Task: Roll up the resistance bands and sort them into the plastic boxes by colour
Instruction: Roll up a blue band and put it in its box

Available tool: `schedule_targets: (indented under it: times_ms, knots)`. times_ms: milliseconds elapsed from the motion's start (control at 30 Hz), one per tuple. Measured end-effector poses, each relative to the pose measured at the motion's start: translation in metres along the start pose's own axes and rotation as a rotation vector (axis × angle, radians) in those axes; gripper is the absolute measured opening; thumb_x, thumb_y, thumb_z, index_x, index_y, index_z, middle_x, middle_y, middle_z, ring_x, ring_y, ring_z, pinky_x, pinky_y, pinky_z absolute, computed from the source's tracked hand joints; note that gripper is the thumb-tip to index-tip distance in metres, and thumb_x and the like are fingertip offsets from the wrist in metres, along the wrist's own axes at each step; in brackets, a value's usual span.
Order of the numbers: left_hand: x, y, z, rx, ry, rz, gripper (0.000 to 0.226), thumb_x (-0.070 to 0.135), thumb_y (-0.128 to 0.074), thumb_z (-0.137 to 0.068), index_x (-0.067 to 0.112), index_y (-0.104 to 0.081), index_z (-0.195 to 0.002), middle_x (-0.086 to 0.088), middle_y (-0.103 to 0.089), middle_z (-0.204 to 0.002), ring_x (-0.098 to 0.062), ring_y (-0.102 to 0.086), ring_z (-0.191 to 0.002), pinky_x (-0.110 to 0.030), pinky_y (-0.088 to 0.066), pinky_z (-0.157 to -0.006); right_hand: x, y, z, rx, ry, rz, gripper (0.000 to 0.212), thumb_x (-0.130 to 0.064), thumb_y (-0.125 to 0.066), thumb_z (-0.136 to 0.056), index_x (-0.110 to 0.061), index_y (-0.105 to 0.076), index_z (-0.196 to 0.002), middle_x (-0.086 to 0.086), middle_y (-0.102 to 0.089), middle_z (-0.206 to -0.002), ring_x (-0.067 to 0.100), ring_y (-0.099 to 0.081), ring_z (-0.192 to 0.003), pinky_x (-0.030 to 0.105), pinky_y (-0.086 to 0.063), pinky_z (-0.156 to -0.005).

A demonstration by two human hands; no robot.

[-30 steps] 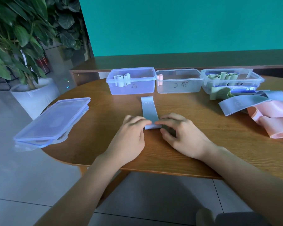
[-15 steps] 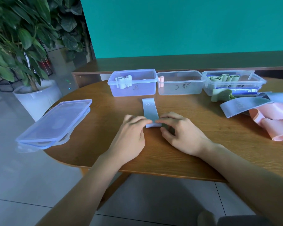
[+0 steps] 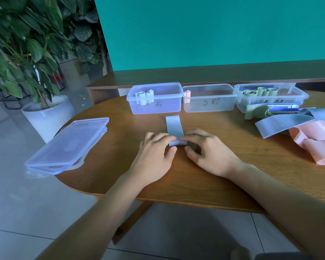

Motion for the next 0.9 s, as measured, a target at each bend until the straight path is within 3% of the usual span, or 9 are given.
schedule_targets:
  times_ms: [300, 900]
  knots:
    - [0.001, 0.001, -0.005, 0.034, -0.029, -0.035, 0.033, 0.023, -0.055, -0.099, 0.021, -0.063, -0.131, 0.008, -0.061, -0.128, -0.019, -0.042, -0.122, -0.039, -0.040, -0.104, 0.008, -0.004, -0.010, -0.037, -0.048, 0.035, 0.036, -0.030, -0.057, -0.097, -0.027, -0.061, -0.132, -0.015, -0.055, -0.131, 0.007, -0.058, -0.085, 0.036, -0.055, -0.082]
    - [-0.004, -0.003, -0.020, 0.052, -0.005, -0.024, 0.034, 0.019, -0.056, -0.097, 0.020, -0.063, -0.130, 0.007, -0.063, -0.129, -0.024, -0.047, -0.119, -0.045, -0.044, -0.101, 0.015, -0.005, -0.022, -0.034, -0.021, 0.021, 0.037, -0.029, -0.057, -0.096, -0.028, -0.060, -0.133, -0.015, -0.056, -0.132, 0.007, -0.058, -0.083, 0.036, -0.055, -0.083]
Point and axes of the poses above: each hand's wrist, its own z-axis away from the middle knuckle, its own y-axis out of the back of the hand, x = y × z, the point moved 7 cm from there along -z, towards the middle knuckle
